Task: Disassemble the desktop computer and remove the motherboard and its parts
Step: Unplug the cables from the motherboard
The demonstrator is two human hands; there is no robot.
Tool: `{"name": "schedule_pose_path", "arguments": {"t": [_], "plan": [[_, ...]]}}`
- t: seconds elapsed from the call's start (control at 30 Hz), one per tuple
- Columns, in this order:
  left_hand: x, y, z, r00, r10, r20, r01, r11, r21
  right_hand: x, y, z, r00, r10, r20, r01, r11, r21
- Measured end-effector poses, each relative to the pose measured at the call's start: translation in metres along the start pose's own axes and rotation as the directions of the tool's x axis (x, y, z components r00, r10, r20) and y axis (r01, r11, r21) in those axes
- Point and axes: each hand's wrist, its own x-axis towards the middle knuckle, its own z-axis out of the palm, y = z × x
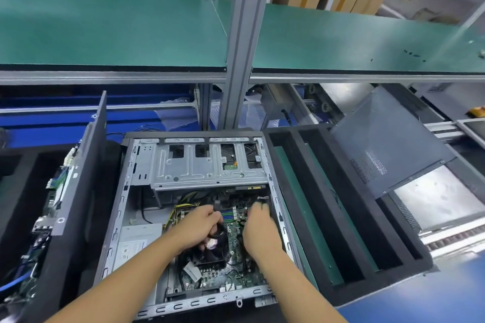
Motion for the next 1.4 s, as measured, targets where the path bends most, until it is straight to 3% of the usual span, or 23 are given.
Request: {"name": "schedule_pose_path", "arguments": {"t": [0.13, 0.3, 0.4, 0.57, 0.7, 0.97, 1.2, 1.33, 1.4], "plan": [[-0.002, 0.001, 0.000, 0.985, 0.135, -0.109, -0.100, 0.955, 0.279, 0.026, -0.004, 0.001, 0.986, -0.155, 0.055, 0.163, 0.889, -0.428], [-0.004, -0.003, 0.007, 0.944, 0.306, -0.127, -0.170, 0.778, 0.605, 0.053, -0.006, -0.005, 0.962, -0.021, 0.273, 0.118, 0.933, -0.341], [0.001, -0.005, 0.014, 0.966, 0.244, -0.085, -0.144, 0.781, 0.607, 0.058, -0.014, -0.009, 0.938, 0.063, 0.341, 0.051, 0.948, -0.315], [0.009, -0.007, 0.026, 0.992, 0.126, -0.006, -0.091, 0.744, 0.663, 0.068, -0.012, -0.002, 0.942, 0.128, 0.310, -0.017, 0.942, -0.337], [0.014, -0.017, 0.031, 0.987, 0.154, -0.040, -0.083, 0.715, 0.694, 0.070, -0.008, -0.006, 0.917, 0.135, 0.375, -0.024, 0.958, -0.286], [0.018, -0.026, 0.035, 0.979, 0.198, -0.055, -0.097, 0.683, 0.724, 0.058, -0.009, -0.003, 0.943, 0.094, 0.319, 0.034, 0.927, -0.374], [0.011, -0.027, 0.031, 0.970, 0.237, -0.048, -0.134, 0.689, 0.712, 0.057, -0.008, -0.003, 0.947, 0.146, 0.287, -0.078, 0.968, -0.237], [0.013, -0.027, 0.033, 0.967, 0.251, -0.050, -0.141, 0.684, 0.715, 0.045, -0.007, -0.013, 0.979, 0.054, 0.195, -0.035, 0.994, -0.100], [0.013, -0.028, 0.034, 0.968, 0.244, -0.064, -0.130, 0.698, 0.704, 0.042, 0.001, -0.009, 0.972, 0.089, 0.217, -0.094, 0.996, 0.012]]}}
